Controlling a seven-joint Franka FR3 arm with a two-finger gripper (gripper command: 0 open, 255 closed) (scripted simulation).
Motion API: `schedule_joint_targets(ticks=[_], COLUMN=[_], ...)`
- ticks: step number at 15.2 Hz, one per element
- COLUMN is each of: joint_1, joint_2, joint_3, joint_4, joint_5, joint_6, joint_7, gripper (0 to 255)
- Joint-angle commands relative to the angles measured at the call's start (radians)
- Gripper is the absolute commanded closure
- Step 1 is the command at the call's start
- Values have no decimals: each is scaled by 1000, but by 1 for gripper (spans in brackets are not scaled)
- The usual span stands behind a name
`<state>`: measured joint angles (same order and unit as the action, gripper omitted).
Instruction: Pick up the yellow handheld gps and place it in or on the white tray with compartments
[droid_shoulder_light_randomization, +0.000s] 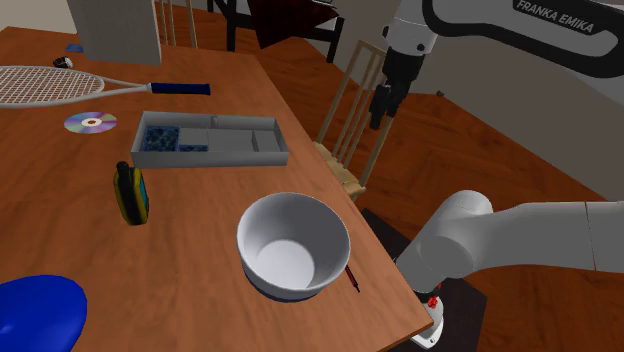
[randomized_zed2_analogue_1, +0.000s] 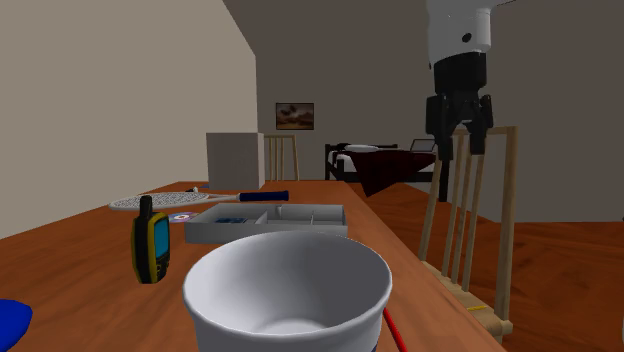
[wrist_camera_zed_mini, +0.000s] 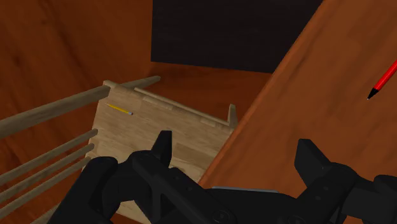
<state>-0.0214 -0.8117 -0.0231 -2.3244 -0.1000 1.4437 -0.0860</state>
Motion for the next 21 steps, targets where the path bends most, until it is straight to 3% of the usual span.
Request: schedule_joint_targets(ticks=[1,12,21], joint_1=[0,57,81], joint_2=[0,129,328], joint_3=[0,200,359], joint_4=[0,3,111], joint_5=[0,205,296], joint_6=[0,167,322], joint_7=[0,278,493], gripper=[0,0,0])
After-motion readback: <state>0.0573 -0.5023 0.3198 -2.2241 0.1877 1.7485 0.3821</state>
